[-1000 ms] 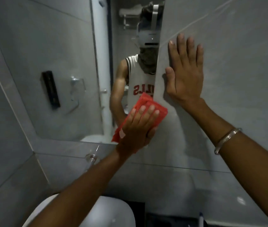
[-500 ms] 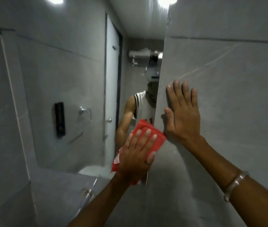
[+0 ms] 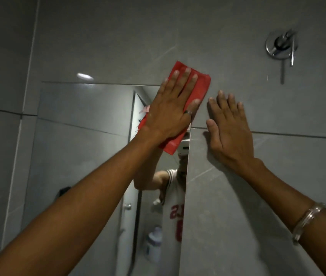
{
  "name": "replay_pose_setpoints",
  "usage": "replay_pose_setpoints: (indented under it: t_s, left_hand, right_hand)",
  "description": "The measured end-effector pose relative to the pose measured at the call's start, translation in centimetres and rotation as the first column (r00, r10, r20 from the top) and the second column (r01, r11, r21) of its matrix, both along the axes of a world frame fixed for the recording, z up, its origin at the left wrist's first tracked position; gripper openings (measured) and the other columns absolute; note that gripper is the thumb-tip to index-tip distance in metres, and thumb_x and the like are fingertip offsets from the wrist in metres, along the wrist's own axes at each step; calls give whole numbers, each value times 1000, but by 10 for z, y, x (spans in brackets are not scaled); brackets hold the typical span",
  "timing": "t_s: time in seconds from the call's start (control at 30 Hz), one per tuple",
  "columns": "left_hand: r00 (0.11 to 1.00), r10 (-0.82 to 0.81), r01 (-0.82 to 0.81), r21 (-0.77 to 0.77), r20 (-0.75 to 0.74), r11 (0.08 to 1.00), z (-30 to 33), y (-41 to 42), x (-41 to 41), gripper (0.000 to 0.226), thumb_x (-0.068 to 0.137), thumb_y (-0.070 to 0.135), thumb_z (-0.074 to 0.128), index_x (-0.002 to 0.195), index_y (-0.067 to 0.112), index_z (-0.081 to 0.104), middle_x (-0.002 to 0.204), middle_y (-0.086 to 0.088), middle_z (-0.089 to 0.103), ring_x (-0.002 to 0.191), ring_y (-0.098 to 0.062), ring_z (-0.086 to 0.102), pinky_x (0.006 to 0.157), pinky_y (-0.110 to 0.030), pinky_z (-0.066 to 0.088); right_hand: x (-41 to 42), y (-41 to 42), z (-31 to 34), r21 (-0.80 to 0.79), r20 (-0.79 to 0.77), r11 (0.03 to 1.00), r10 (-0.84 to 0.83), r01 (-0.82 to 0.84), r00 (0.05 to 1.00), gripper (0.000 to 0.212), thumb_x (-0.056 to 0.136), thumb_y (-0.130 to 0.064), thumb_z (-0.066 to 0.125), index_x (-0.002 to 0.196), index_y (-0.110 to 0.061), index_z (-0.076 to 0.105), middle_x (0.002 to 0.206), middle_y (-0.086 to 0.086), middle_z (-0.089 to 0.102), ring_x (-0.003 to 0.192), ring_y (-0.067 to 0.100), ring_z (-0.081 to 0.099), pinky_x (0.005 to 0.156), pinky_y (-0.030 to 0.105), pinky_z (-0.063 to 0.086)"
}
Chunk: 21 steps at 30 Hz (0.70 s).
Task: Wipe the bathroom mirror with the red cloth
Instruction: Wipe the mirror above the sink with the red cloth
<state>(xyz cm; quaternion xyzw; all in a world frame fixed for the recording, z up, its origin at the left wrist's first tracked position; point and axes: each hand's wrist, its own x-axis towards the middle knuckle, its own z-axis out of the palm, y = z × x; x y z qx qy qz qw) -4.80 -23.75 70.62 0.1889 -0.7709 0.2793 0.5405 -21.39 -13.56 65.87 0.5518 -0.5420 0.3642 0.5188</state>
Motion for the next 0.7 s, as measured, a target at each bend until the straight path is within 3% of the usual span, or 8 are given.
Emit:
replay_pose_setpoints:
  t_s: [0.1,0.33,0.5,0.7]
  left_hand:
    - [1000,17,-17,-16,-9,1000,-7,-12,11,73,108,54,22,167,17,0,176,-6,-9,163,-23,-11,128,-37,-20]
    - [992,8,-4,39,-122,999,-13,-44,52,71,108,55,20,167,21,0,176,0,-8,163,-17,-13,132,-42,-10]
    - [976,43,-21,104,-214,994,-25,-83,115,67,109,53,18,167,25,-1,176,4,-7,163,-14,-13,133,-43,-8]
    - [967,90,-54,154,-239,987,-29,-131,194,64,110,54,17,167,31,-1,176,8,-5,162,-8,-12,131,-38,-9]
  right_hand:
    - [9,-6,23,47,-67,999,9,-6,998,67,104,-49,14,164,-20,14,174,5,7,162,21,0,133,44,0]
    - [43,-19,74,212,-218,974,133,-86,967,68,105,-53,16,165,-21,14,174,2,9,161,15,1,133,39,2]
    - [83,-42,100,316,-386,946,61,69,921,67,105,-59,4,165,-30,1,174,-3,-2,161,14,-5,131,41,-7]
    - [143,-76,110,299,-431,944,3,140,902,68,102,-62,2,164,-35,11,174,1,3,162,20,0,132,48,-1]
